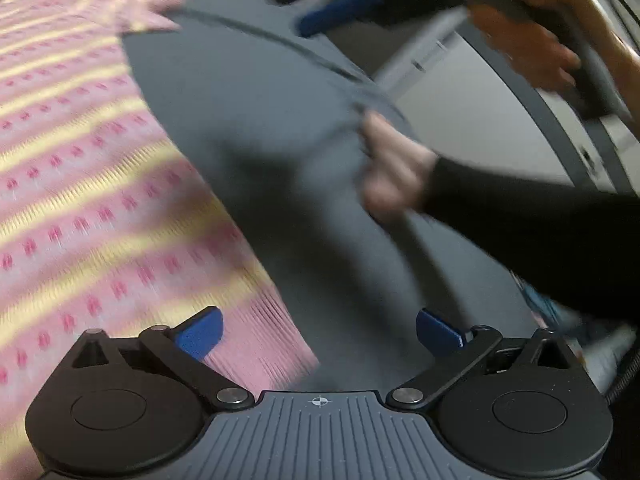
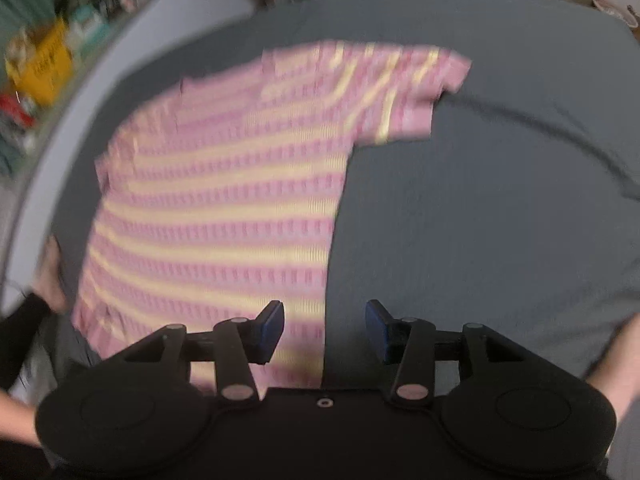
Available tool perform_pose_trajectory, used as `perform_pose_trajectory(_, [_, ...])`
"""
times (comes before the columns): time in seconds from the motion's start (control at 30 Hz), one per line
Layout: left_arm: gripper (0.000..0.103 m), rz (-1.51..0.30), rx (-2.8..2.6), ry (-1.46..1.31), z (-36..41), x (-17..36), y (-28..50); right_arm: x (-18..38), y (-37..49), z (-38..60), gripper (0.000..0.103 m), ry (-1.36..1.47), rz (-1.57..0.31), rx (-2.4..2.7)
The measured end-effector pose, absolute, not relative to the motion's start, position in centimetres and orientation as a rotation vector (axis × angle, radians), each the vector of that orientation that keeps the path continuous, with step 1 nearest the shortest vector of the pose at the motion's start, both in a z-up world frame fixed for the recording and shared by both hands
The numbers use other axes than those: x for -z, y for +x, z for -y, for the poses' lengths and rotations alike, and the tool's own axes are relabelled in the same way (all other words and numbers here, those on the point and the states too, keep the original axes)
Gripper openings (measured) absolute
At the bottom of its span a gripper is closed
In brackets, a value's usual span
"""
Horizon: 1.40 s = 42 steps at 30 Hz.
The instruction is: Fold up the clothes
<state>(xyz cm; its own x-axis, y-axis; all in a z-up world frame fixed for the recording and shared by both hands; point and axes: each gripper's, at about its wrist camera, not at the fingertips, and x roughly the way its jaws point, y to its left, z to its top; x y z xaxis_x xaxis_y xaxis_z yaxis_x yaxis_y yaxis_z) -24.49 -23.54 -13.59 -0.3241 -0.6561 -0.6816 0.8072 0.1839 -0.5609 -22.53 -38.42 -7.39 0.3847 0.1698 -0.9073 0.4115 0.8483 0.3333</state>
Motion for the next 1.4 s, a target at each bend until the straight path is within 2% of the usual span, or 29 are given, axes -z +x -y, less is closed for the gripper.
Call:
perform_pose_trajectory(0.13, [0.103, -1.196, 1.551, 0.357, 18.9, 10.3, -24.9, 11.7, -23.6, 33.7, 0.042, 0.503, -1.348, 0.071])
perform_pose_trajectory(0.2, [0.103, -1.118, 1.524, 0.465, 15.8, 8.4, -24.1, 14.7, -24.2, 32.5, 0.034, 0.54, -1.436, 0.072])
perform_pose_trajectory(0.23, [0.103, -1.074, 1.498, 0.528, 14.1, 7.4, -23.5, 15.8, -24.6, 32.2, 0.029, 0.574, -1.448, 0.075])
perform_pose_trajectory(0.37, [0.103, -0.893, 1.328, 0.73, 7.5, 4.7, -20.5, 17.8, -25.7, 31.8, 0.027, 0.69, -1.366, 0.088])
perform_pose_trajectory(0.4, [0.103, -0.884, 1.268, 0.742, 5.9, 4.3, -19.4, 18.1, -25.8, 31.6, 0.023, 0.698, -1.355, 0.085])
perform_pose_trajectory(0.43, [0.103, -0.886, 1.199, 0.732, 4.5, 4.0, -18.0, 18.4, -25.6, 31.2, 0.004, 0.667, -1.383, 0.077])
perform_pose_trajectory(0.53, [0.103, -0.913, 1.037, 0.685, 1.5, 3.5, -13.8, 18.2, -24.7, 30.1, 0.004, 0.517, -1.531, 0.067])
perform_pose_trajectory(0.63, [0.103, -0.915, 0.875, 0.63, -1.3, 3.7, -8.9, 17.8, -24.4, 31.3, 0.004, 0.502, -1.577, 0.131])
perform_pose_trajectory(0.7, [0.103, -0.907, 0.815, 0.537, -2.6, 4.2, -6.6, 17.8, -24.2, 32.3, 0.008, 0.54, -1.576, 0.164])
perform_pose_trajectory(0.73, [0.103, -0.902, 0.785, 0.49, -3.3, 4.4, -5.4, 17.9, -24.0, 32.7, 0.018, 0.561, -1.593, 0.181])
perform_pose_trajectory(0.77, [0.103, -0.897, 0.755, 0.443, -3.9, 4.6, -4.2, 18.0, -23.8, 32.9, 0.035, 0.576, -1.621, 0.188])
perform_pose_trajectory(0.83, [0.103, -0.885, 0.694, 0.351, -5.3, 5.1, -1.9, 17.3, -22.8, 32.7, 0.052, 0.52, -1.642, 0.212])
perform_pose_trajectory(0.97, [0.103, -0.857, 0.571, 0.168, -7.9, 6.1, 2.8, 13.4, -20.5, 32.0, 0.056, 0.398, -1.568, 0.236])
perform_pose_trajectory(1.07, [0.103, -0.827, 0.47, 0.008, -8.4, 7.1, 7.3, 9.5, -20.1, 31.1, 0.065, 0.435, -1.464, 0.222])
perform_pose_trajectory(1.17, [0.103, -0.84, 0.375, -0.218, -8.1, 9.0, 12.9, 6.4, -20.1, 28.6, 0.066, 0.461, -1.392, 0.156])
perform_pose_trajectory(1.4, [0.103, -0.87, 0.269, -0.353, -6.0, 14.8, 21.3, 5.9, -17.6, 25.2, 0.066, 0.496, -1.375, -0.036])
